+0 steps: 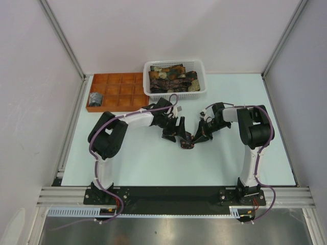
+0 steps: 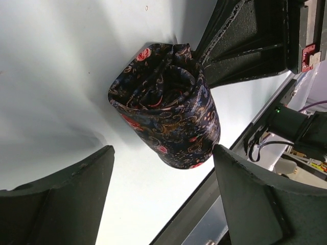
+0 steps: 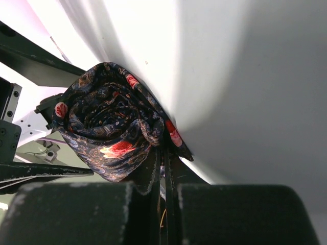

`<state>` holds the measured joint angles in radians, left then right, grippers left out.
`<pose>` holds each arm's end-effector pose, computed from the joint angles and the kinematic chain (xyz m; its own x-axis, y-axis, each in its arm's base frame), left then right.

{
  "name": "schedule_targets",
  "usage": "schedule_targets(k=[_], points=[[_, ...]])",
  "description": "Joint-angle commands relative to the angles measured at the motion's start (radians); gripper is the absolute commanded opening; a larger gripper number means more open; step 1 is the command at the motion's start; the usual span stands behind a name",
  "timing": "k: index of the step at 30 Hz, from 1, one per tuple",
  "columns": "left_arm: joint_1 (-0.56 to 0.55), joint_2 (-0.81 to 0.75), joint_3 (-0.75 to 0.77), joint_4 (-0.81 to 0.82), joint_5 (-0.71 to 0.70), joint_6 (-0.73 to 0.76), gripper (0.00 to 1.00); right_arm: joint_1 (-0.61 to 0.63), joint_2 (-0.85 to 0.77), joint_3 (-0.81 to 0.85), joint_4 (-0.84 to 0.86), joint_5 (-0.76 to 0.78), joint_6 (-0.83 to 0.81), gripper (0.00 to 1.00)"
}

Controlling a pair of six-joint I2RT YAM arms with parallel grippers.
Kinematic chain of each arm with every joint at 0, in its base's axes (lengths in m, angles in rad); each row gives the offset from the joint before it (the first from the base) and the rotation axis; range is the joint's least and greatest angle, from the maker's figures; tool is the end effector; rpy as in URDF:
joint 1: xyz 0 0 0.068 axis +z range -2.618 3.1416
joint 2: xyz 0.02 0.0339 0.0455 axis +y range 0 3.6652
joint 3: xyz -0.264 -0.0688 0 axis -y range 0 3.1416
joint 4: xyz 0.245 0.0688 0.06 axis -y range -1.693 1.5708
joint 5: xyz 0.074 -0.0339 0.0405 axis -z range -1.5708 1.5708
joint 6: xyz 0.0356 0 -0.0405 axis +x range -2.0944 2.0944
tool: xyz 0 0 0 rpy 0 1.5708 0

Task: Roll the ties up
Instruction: Pick up the tie at the center of the board.

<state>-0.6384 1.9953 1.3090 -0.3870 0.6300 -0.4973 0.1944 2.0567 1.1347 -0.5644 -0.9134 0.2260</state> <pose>0.3130 -0.2584 0.1549 -0.9576 0.2306 -0.1724 0.2850 0.6729 -0.6827 0.3352 0.0947 0.0926 -0.9939 -0.0561 0.0946 0.0402 0.6149 0.7876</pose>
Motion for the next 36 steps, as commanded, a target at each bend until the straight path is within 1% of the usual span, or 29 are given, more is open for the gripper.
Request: schedule_targets(k=[1, 5, 14, 21, 29, 32, 36], points=[[-0.01, -0.027, 0.015, 0.005, 0.01, -0.052, 0.82, 0.011, 0.051, -0.039, -0.011, 0.248, -0.068, 0.0], [-0.018, 0.011, 0.021, 0.02, 0.048, -0.086, 0.8, 0.013, 0.051, -0.039, -0.002, 0.245, -0.063, 0.0], [-0.026, 0.052, 0.01, 0.132, 0.128, -0.136, 0.78, 0.016, 0.046, -0.049, 0.02, 0.231, -0.05, 0.0], [-0.046, 0.083, 0.029, 0.135, 0.129, -0.153, 0.75, 0.028, 0.046, -0.056, 0.029, 0.215, -0.043, 0.0], [-0.052, 0.112, 0.041, 0.158, 0.091, -0.175, 0.71, 0.04, 0.042, -0.061, 0.037, 0.206, -0.04, 0.0], [-0.052, 0.125, 0.058, 0.16, 0.077, -0.181, 0.72, 0.043, 0.043, -0.062, 0.038, 0.203, -0.037, 0.0], [-0.052, 0.138, 0.07, 0.183, 0.073, -0.196, 0.76, 0.046, 0.039, -0.067, 0.041, 0.202, -0.034, 0.0]])
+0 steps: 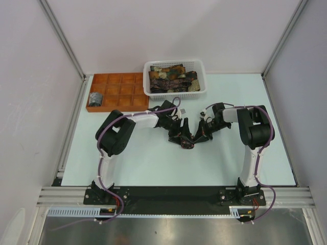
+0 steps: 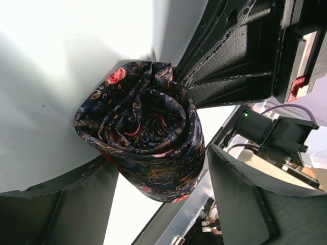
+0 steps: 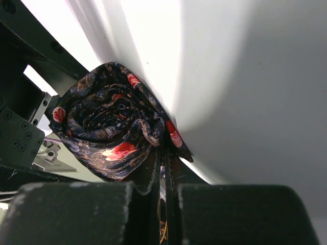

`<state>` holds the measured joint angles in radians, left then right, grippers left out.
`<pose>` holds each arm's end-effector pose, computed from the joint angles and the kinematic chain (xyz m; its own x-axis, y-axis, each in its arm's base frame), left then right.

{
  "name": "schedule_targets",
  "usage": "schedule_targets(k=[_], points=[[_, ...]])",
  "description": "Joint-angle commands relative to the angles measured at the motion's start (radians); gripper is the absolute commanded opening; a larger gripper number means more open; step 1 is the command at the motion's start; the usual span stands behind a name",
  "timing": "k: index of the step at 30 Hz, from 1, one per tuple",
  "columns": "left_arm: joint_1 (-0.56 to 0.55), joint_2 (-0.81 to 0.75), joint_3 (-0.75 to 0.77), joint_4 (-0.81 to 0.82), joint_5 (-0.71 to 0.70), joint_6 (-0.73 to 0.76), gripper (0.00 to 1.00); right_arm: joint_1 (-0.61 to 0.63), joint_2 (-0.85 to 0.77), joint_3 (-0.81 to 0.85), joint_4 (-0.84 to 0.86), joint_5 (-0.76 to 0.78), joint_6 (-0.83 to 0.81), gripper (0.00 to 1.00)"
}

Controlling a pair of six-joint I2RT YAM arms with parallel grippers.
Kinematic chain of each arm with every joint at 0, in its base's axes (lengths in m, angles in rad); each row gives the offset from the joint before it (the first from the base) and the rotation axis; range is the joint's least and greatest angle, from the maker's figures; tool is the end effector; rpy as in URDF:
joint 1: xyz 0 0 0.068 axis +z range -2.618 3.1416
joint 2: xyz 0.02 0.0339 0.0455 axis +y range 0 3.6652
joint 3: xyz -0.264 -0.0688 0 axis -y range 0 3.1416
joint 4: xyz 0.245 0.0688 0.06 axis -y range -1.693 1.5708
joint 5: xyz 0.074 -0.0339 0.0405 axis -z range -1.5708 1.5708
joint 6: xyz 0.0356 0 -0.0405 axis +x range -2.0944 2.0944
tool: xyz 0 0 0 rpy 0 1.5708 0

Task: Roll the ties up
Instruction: Pick up the tie at the center of the board.

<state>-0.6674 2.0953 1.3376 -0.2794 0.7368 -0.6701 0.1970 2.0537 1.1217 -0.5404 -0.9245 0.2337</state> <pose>0.3170 -0.2803 0.1308 -0.9814 0.1878 -0.0394 0.1497 0.6210 -0.7693 0.3340 0.0956 0.0914 -0.9945 -0.0563 0.0884 0.0365 0.6047 0.7956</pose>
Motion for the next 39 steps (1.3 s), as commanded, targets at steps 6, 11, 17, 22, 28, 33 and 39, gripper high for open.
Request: schedule_targets(k=[6, 11, 17, 22, 28, 33, 39], points=[[-0.021, 0.045, 0.044, 0.082, -0.036, -0.026, 0.68, 0.044, 0.045, -0.046, 0.017, 0.211, -0.036, 0.0], [-0.021, 0.055, 0.043, 0.074, -0.059, -0.026, 0.52, 0.056, 0.039, -0.045, 0.019, 0.184, -0.039, 0.0], [-0.023, 0.043, 0.028, 0.056, -0.091, 0.004, 0.08, 0.053, 0.019, -0.045, 0.019, 0.151, -0.046, 0.0], [-0.018, 0.034, 0.041, 0.02, -0.097, 0.05, 0.0, 0.042, 0.0, -0.03, 0.011, 0.135, -0.054, 0.0], [-0.005, 0.003, 0.029, 0.002, -0.093, 0.098, 0.0, -0.001, -0.029, -0.005, -0.015, 0.102, -0.074, 0.08], [0.012, -0.021, 0.029, -0.015, -0.096, 0.139, 0.0, -0.036, -0.043, 0.032, -0.041, 0.076, -0.076, 0.32], [0.031, -0.061, 0.026, -0.04, -0.105, 0.178, 0.0, -0.062, -0.067, 0.079, -0.073, 0.062, -0.094, 0.55]])
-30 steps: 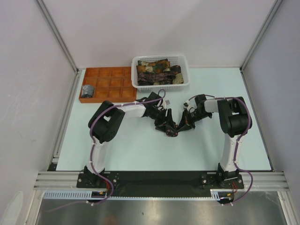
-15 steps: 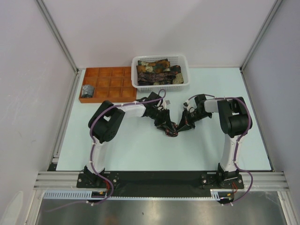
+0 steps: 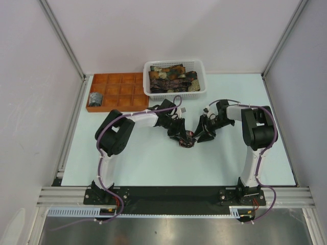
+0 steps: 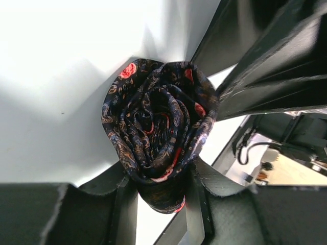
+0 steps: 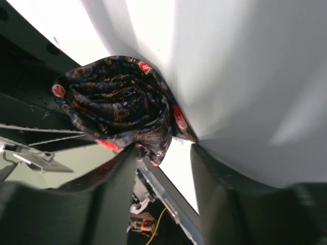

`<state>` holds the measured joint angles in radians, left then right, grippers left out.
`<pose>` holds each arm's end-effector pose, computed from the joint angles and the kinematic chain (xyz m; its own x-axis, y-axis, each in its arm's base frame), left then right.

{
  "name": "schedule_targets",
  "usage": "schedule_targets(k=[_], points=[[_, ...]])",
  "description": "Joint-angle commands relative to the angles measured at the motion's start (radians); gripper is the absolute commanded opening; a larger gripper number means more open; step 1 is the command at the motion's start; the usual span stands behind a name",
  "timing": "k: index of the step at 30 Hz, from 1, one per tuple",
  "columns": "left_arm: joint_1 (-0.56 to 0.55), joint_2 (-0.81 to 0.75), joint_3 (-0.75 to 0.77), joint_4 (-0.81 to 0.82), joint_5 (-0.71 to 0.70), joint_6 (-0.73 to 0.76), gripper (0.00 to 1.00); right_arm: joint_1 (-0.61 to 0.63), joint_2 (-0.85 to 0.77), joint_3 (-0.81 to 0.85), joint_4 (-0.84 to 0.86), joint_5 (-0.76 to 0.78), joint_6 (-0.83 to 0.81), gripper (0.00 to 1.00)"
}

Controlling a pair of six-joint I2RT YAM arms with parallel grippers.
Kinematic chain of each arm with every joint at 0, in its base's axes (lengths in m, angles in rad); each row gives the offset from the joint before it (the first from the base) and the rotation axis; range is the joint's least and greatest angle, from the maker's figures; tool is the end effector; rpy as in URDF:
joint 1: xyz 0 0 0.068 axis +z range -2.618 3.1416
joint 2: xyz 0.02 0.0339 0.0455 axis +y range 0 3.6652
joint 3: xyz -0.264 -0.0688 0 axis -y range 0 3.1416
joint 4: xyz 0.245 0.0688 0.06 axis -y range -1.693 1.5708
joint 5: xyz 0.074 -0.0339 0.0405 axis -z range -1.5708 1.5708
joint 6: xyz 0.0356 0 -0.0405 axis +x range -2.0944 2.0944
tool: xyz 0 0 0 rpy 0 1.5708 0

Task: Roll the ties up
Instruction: Pick up the tie at the center of the board, then place the tie in the storage box.

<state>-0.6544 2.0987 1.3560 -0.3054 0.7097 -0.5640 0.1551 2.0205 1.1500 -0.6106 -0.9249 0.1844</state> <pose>0.3227 -0.2768 0.1326 -0.9658 0.2298 -0.1201 0.2408 0.6232 -0.7440 0.3385 0.0817 0.1075 -0.9973 -0.0442 0.0578 0.0195 0.6020 0.7983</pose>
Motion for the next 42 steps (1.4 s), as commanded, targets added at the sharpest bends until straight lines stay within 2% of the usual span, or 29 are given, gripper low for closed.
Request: schedule_targets(k=[1, 2, 4, 6, 8, 9, 17, 22, 24, 28, 29, 31, 32, 34, 42], points=[[0.021, -0.069, 0.012, -0.017, -0.084, 0.078, 0.0, -0.025, -0.04, 0.062, -0.005, 0.061, -0.042, 0.59], [0.028, -0.077, 0.011, -0.02, -0.088, 0.084, 0.0, -0.031, -0.042, 0.069, -0.003, 0.06, -0.034, 0.67], [0.038, -0.097, 0.008, -0.034, -0.095, 0.105, 0.0, -0.042, -0.043, 0.079, -0.005, 0.069, -0.033, 0.73], [0.056, -0.123, 0.003, -0.044, -0.096, 0.128, 0.0, -0.055, -0.04, 0.094, -0.005, 0.08, -0.031, 0.87], [0.081, -0.143, -0.001, -0.057, -0.104, 0.16, 0.0, -0.063, -0.036, 0.103, -0.003, 0.086, -0.031, 0.93], [0.087, -0.163, -0.003, -0.072, -0.104, 0.173, 0.0, -0.065, -0.034, 0.106, -0.003, 0.093, -0.031, 0.99], [0.18, -0.276, 0.011, -0.167, -0.151, 0.308, 0.0, -0.063, -0.019, 0.116, 0.005, 0.115, -0.023, 1.0], [0.312, -0.299, 0.139, -0.311, -0.173, 0.459, 0.0, -0.054, -0.008, 0.132, 0.006, 0.116, -0.022, 1.0], [0.379, -0.283, 0.263, -0.378, -0.196, 0.525, 0.0, -0.049, -0.003, 0.14, 0.005, 0.118, -0.028, 1.0], [0.485, -0.172, 0.549, -0.619, -0.243, 0.729, 0.0, -0.046, 0.012, 0.143, 0.002, 0.115, -0.033, 1.0], [0.507, -0.117, 0.665, -0.655, -0.271, 0.755, 0.0, -0.046, 0.015, 0.143, 0.0, 0.115, -0.034, 1.0], [0.559, -0.051, 0.783, -0.762, -0.3, 0.818, 0.0, -0.046, 0.02, 0.143, -0.001, 0.116, -0.036, 1.0], [0.571, 0.021, 0.905, -0.803, -0.331, 0.837, 0.0, -0.049, 0.023, 0.143, 0.0, 0.116, -0.037, 1.0], [0.607, 0.07, 0.988, -0.877, -0.397, 0.884, 0.0, -0.049, 0.026, 0.143, -0.002, 0.115, -0.039, 1.0], [0.722, 0.126, 0.951, -0.839, -0.532, 0.946, 0.0, -0.054, 0.04, 0.146, -0.02, 0.12, -0.057, 1.0]])
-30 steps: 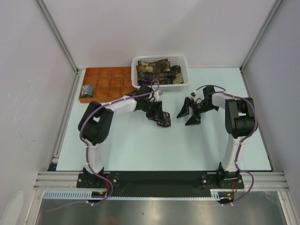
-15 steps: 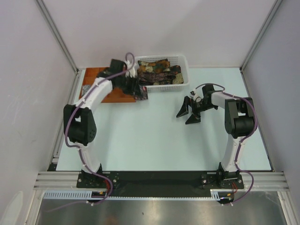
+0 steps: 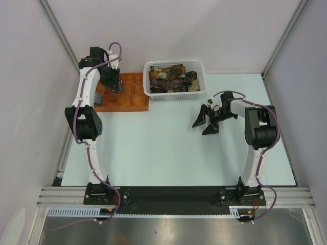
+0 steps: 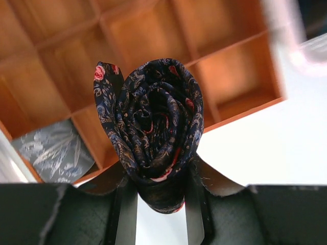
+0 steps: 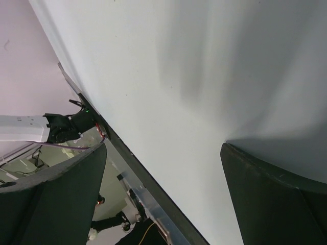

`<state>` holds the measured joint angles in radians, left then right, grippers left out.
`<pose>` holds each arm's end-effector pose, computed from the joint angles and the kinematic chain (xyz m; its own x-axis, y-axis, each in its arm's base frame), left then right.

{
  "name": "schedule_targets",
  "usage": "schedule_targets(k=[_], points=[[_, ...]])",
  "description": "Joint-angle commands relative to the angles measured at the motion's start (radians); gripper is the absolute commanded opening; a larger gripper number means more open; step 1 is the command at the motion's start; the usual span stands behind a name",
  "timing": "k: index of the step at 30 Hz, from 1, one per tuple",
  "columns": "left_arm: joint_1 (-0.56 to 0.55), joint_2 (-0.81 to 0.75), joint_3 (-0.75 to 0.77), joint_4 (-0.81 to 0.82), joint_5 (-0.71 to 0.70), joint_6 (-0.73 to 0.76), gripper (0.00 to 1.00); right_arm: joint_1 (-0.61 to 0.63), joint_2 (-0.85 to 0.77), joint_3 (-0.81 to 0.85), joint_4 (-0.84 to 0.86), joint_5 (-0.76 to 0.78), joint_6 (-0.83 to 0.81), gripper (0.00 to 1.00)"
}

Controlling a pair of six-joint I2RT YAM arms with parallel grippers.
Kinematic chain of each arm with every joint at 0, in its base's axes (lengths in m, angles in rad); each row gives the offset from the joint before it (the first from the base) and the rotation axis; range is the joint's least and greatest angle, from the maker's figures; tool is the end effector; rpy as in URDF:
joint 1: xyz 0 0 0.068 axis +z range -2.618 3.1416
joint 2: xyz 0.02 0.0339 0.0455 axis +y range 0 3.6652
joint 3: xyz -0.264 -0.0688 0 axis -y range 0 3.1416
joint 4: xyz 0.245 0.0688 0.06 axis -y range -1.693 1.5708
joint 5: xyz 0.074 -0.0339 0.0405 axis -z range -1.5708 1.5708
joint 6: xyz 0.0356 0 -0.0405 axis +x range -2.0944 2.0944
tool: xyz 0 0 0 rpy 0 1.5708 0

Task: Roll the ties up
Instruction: Place the tie in the storage box.

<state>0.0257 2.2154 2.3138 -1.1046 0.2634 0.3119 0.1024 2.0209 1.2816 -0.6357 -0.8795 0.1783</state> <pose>0.4746 0.0029 0.3168 -0.7687 0.2766 -0.5768 0.3681 0.9287 -0.0451 0.3704 0.0656 0.1356 -0.9983 0.0111 -0.0574 -0.0378 0.6268 0.7782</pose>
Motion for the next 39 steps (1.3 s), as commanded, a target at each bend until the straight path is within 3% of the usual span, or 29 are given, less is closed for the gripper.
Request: schedule_targets(k=[1, 12, 26, 28, 29, 31, 32, 35, 37, 39], points=[[0.049, 0.013, -0.017, -0.031, -0.096, 0.072, 0.0, 0.0, 0.041, 0.015, 0.005, 0.073, -0.054, 1.0], [0.091, 0.121, -0.048, -0.098, -0.15, 0.078, 0.0, 0.0, 0.042, 0.007, -0.007, 0.074, -0.057, 1.0], [0.091, 0.271, 0.038, -0.12, -0.124, 0.033, 0.02, 0.01, 0.036, -0.011, 0.004, 0.074, -0.037, 1.0], [0.089, 0.286, 0.055, -0.115, -0.124, 0.024, 0.07, 0.013, 0.036, -0.008, 0.004, 0.076, -0.034, 1.0], [0.089, 0.299, 0.073, -0.112, -0.128, 0.016, 0.2, 0.014, 0.035, -0.007, 0.001, 0.076, -0.033, 1.0], [0.091, 0.306, 0.088, -0.112, -0.133, 0.019, 0.3, 0.016, 0.035, -0.005, -0.001, 0.077, -0.033, 1.0], [0.089, 0.303, 0.09, -0.104, -0.13, 0.018, 0.43, 0.016, 0.033, -0.005, -0.002, 0.079, -0.033, 1.0], [0.089, 0.276, 0.093, -0.095, -0.122, 0.023, 0.61, 0.02, 0.032, -0.005, -0.005, 0.079, -0.034, 1.0], [0.086, 0.259, 0.094, -0.089, -0.127, 0.03, 0.64, 0.022, 0.03, -0.005, -0.007, 0.079, -0.036, 1.0], [0.079, 0.225, 0.093, -0.077, -0.128, 0.035, 0.74, 0.023, 0.033, -0.002, -0.01, 0.079, -0.039, 1.0]])
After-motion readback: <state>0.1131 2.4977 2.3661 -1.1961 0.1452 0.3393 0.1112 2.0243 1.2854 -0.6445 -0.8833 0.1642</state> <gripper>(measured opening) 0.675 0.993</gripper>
